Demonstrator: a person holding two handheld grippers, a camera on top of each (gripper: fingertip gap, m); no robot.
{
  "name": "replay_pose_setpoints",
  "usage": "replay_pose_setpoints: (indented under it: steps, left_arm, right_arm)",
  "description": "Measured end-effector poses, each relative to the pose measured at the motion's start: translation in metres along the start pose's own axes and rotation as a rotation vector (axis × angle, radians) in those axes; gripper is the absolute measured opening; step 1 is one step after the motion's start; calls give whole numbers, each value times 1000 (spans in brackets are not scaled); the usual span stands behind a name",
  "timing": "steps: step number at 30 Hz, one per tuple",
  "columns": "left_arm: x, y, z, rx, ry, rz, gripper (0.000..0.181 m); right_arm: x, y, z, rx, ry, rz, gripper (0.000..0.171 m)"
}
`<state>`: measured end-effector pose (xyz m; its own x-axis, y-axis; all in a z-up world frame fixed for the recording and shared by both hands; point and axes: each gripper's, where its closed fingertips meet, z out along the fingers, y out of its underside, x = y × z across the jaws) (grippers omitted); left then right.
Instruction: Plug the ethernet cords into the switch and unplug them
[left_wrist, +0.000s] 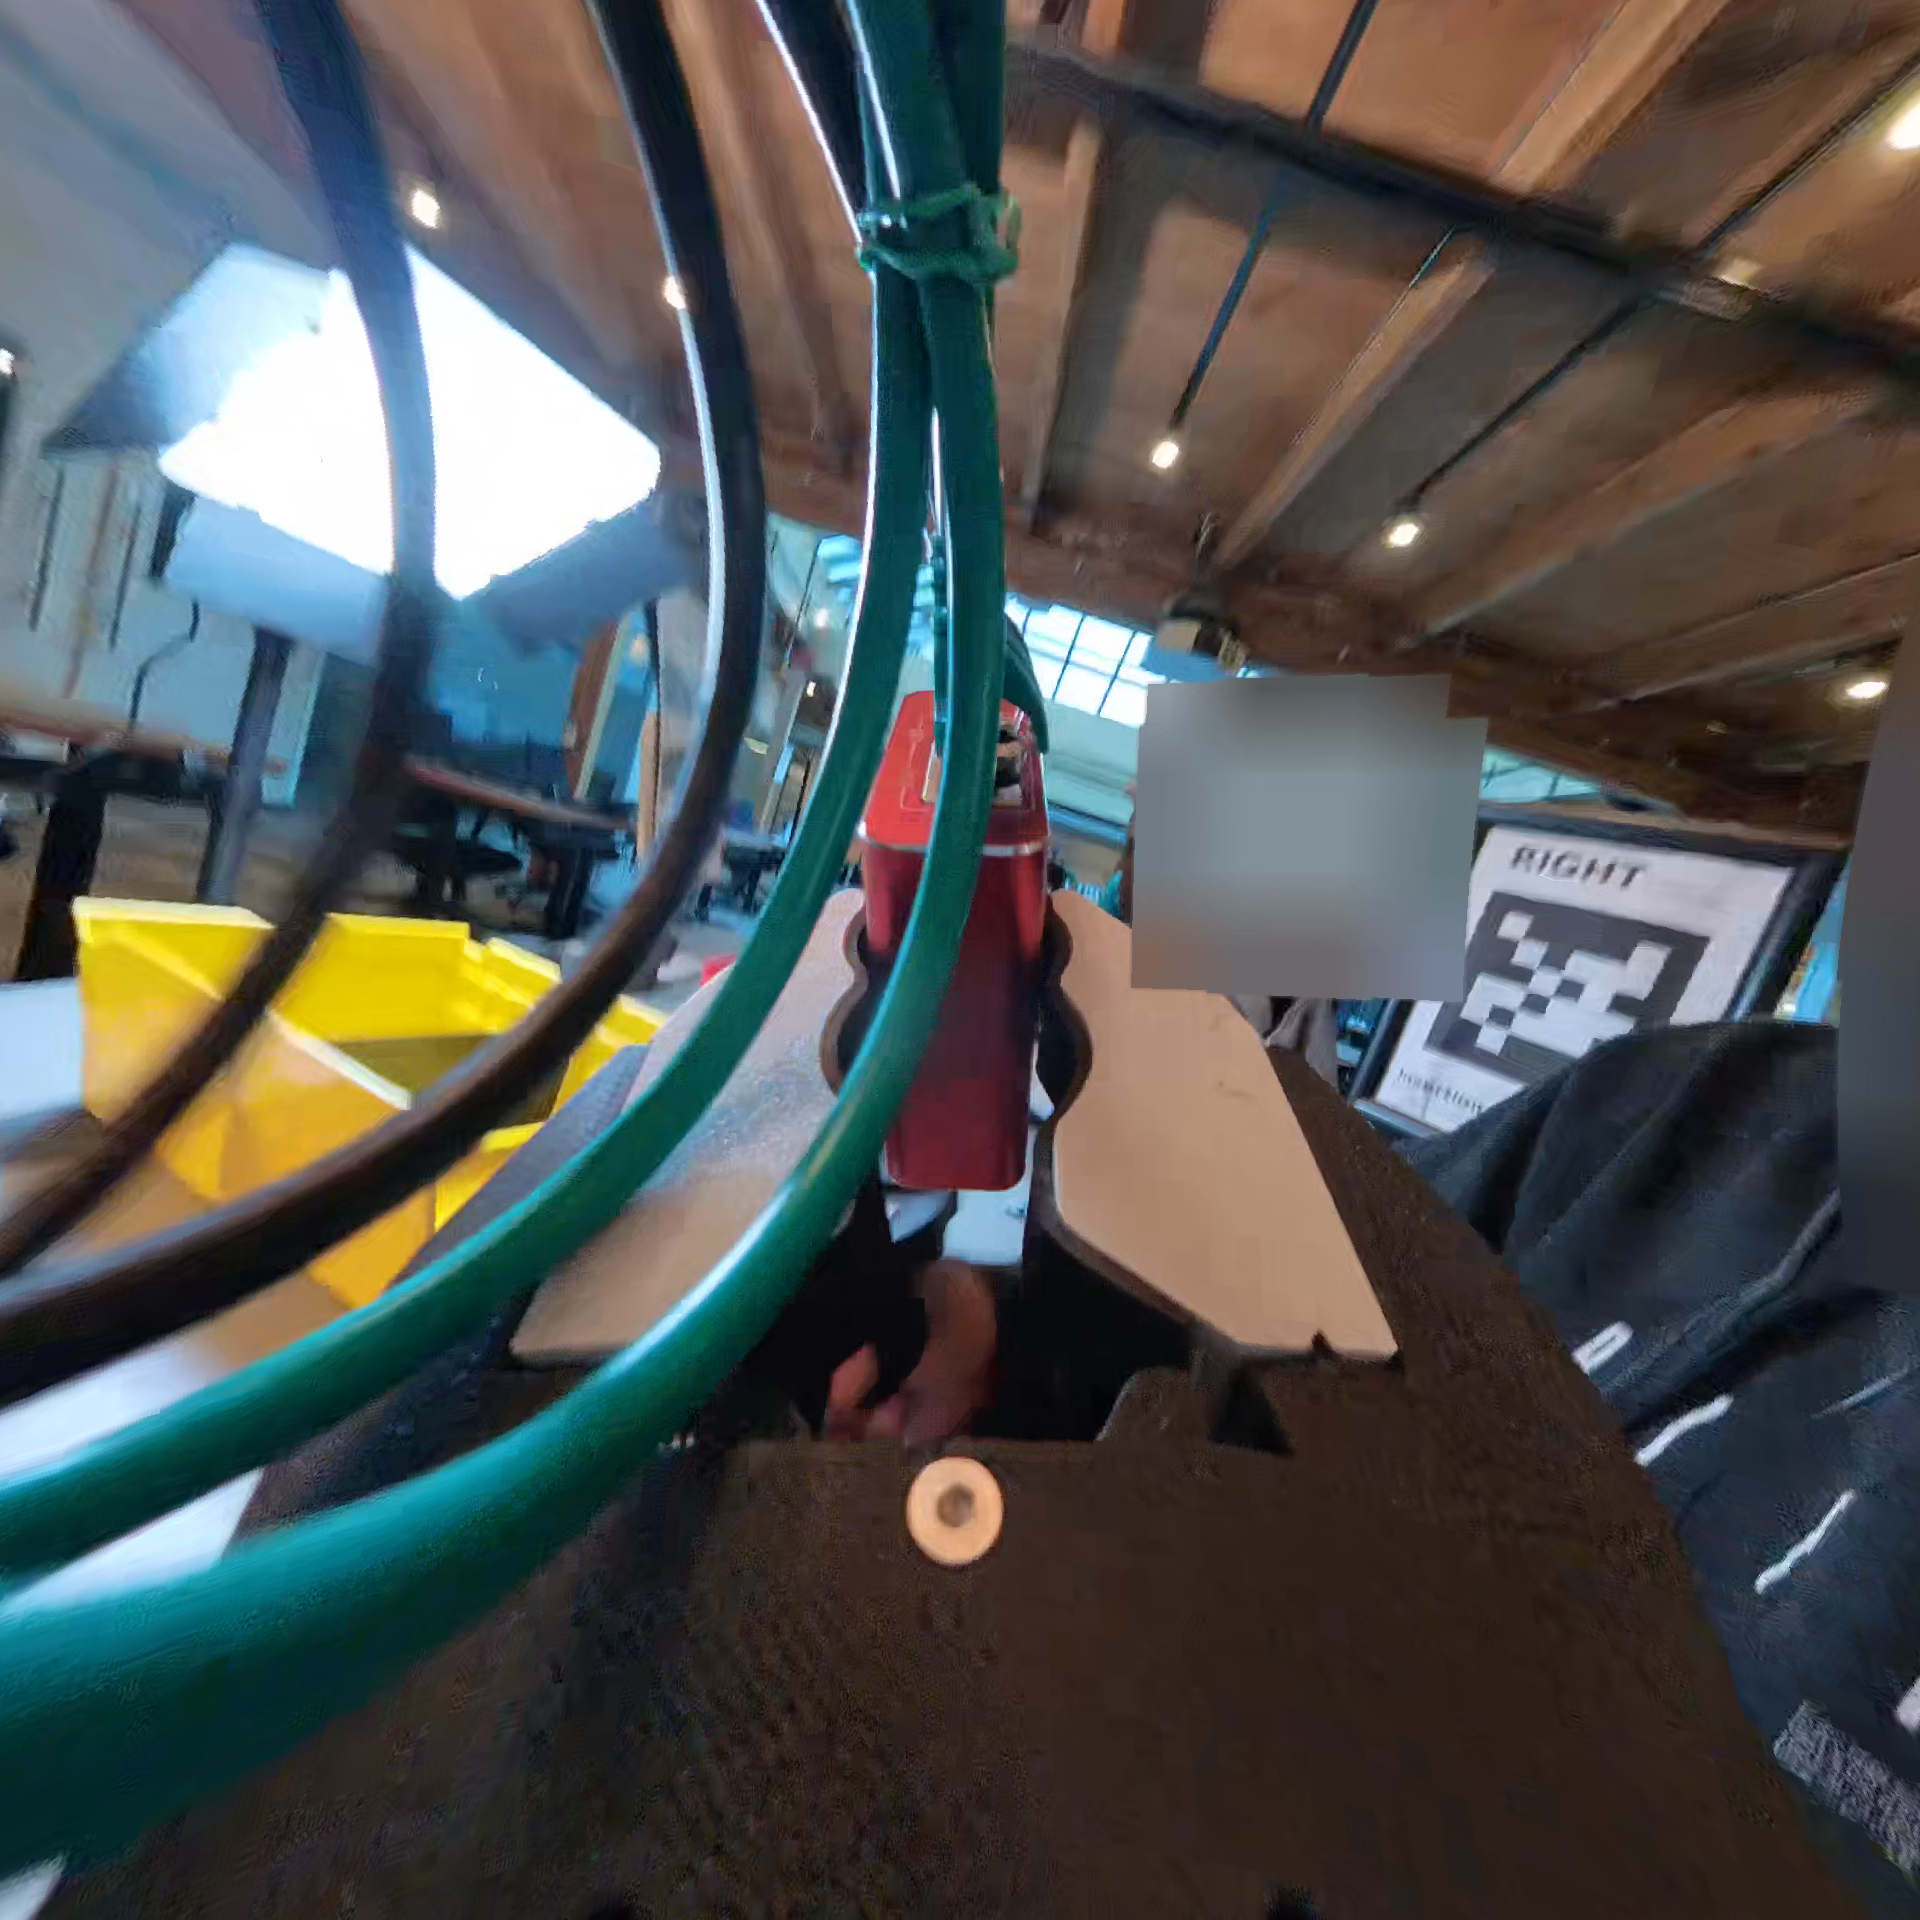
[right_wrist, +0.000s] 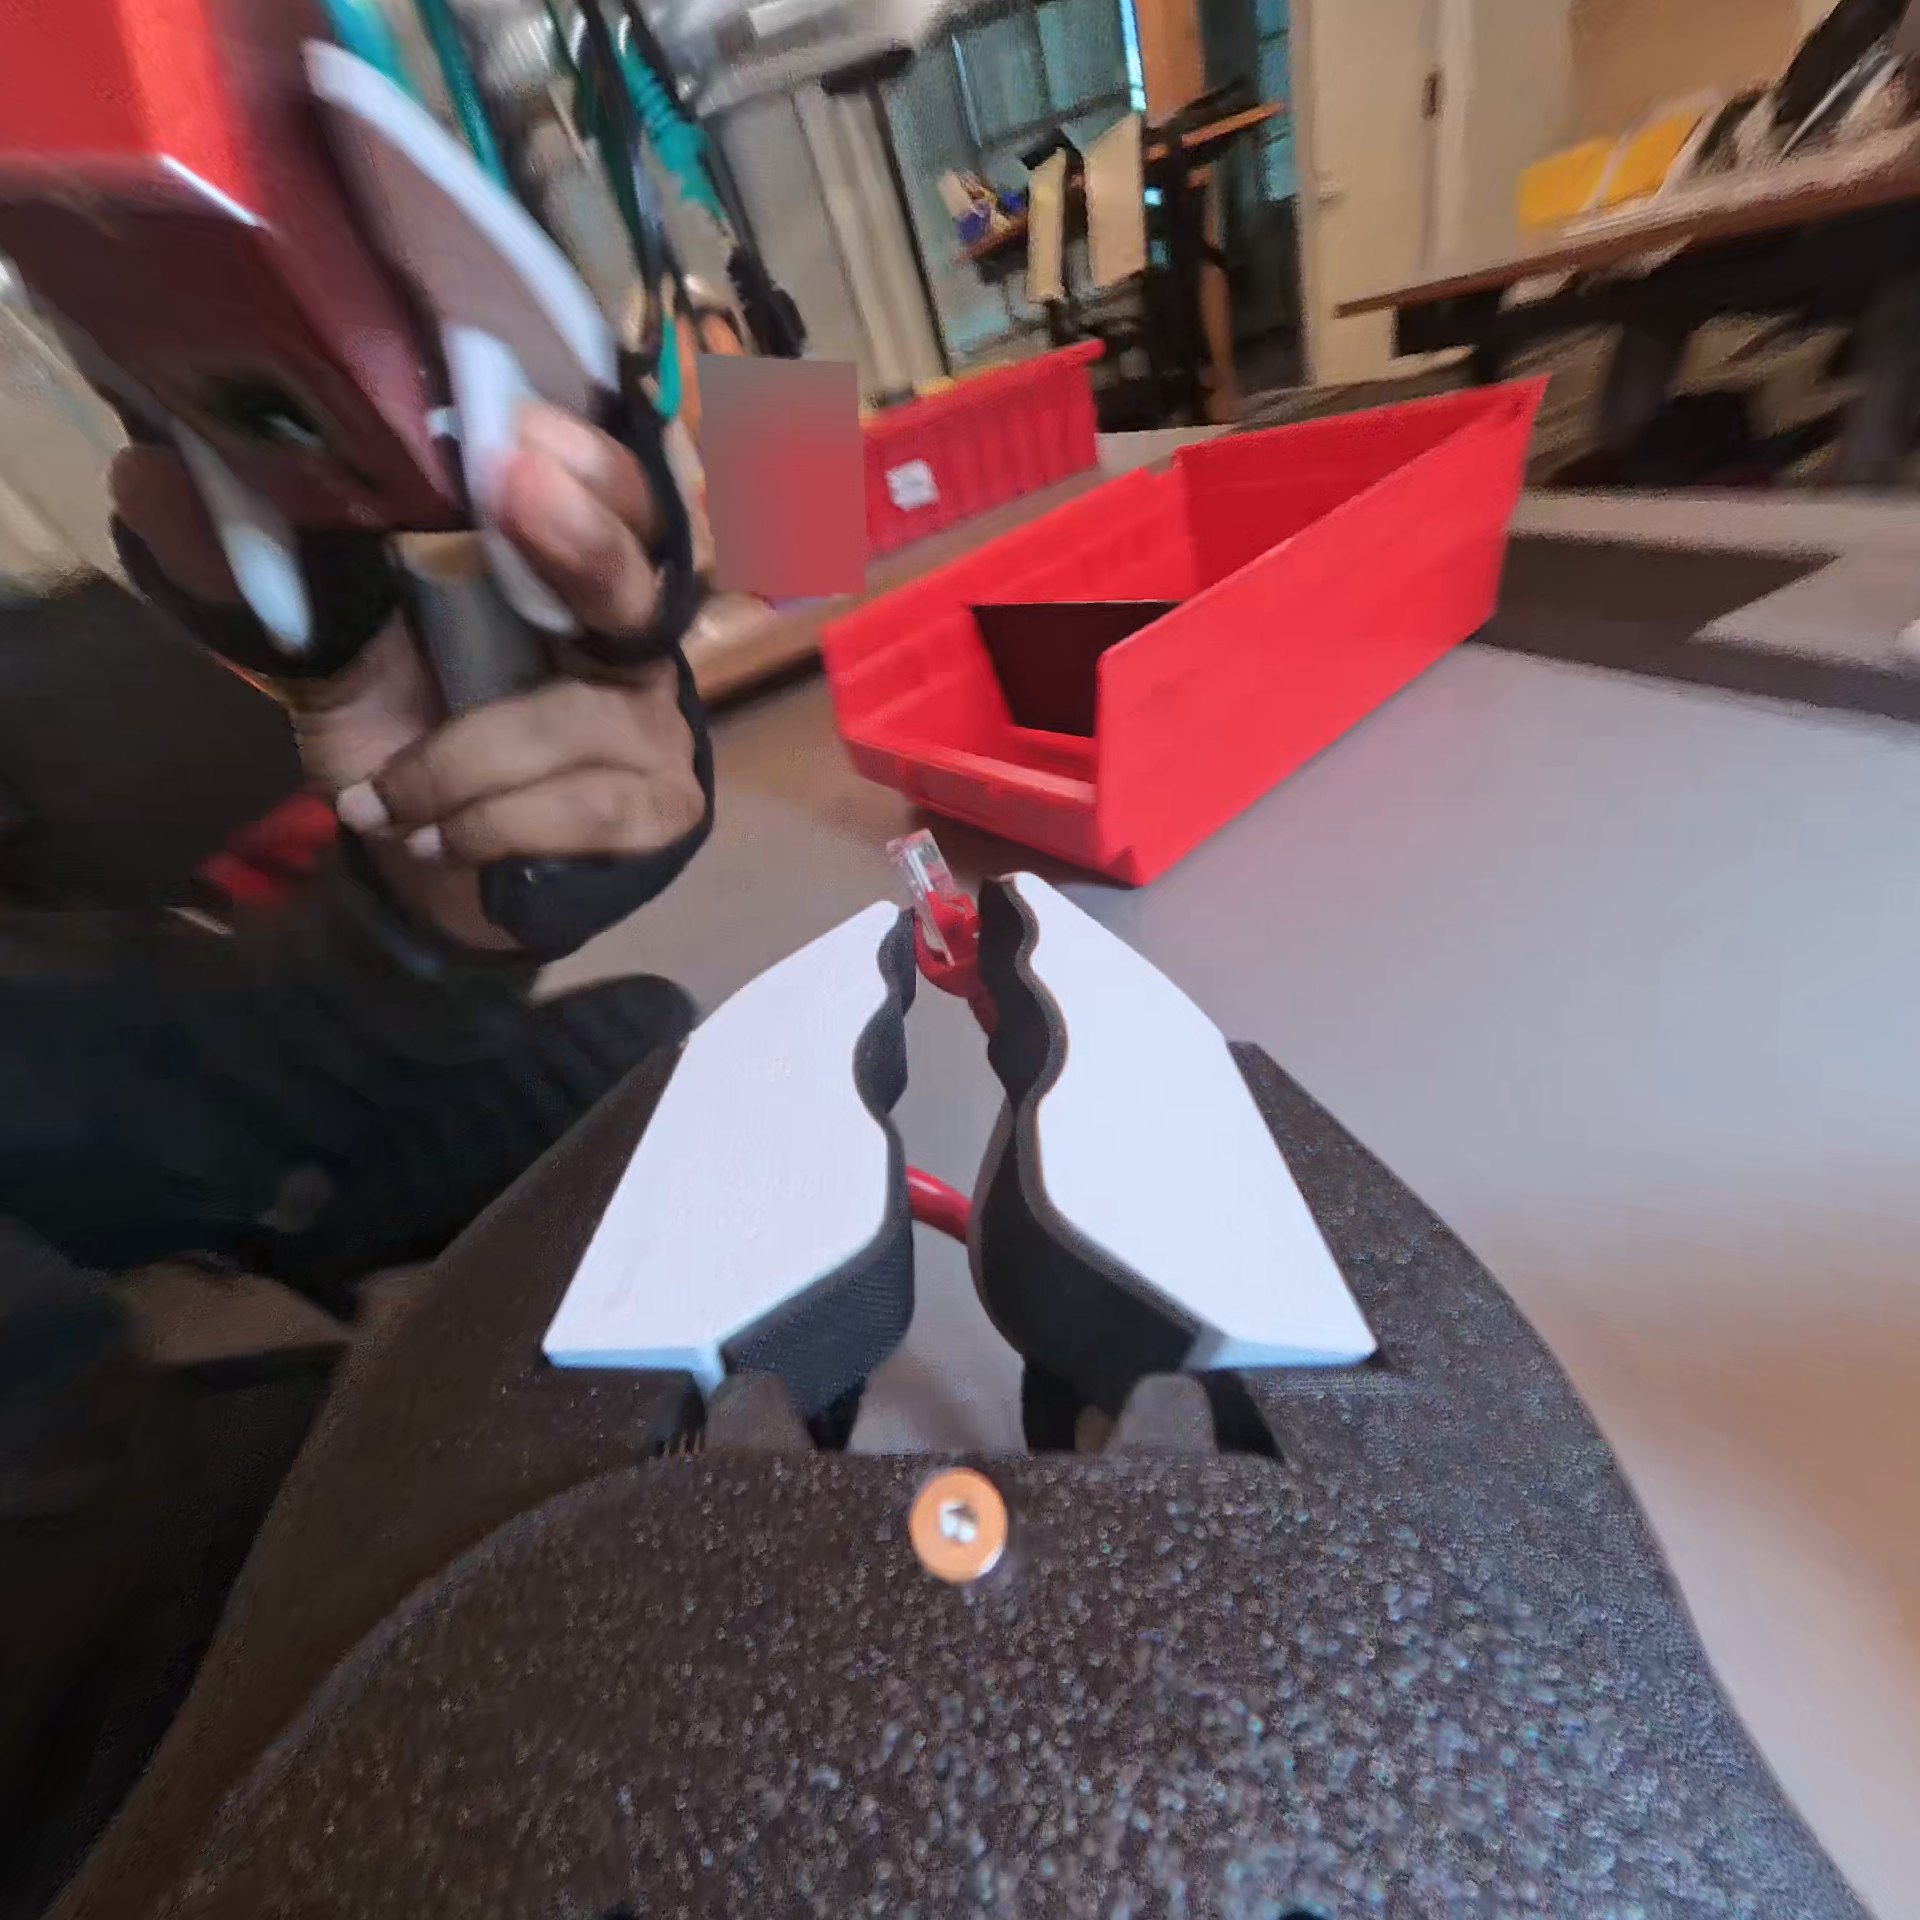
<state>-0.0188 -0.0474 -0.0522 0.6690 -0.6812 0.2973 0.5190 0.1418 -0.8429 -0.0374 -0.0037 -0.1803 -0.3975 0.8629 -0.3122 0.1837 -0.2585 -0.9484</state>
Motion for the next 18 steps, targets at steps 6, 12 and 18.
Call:
replay_pose_setpoints:
  steps: [6,12,18]
  left_arm:
    - [-37,-15,-30,-72,-203,143,28]
    - [-84,12,-43,-99,-262,-79,28]
    - [-108,41,-46,-135,-330,-183,27]
  right_arm:
    - [-36,-47,1,58,-60,-194,13]
    - [-8,-81,-34,85,47,-250,13]
    - [43,-154,-96,-29,302,-408,13]
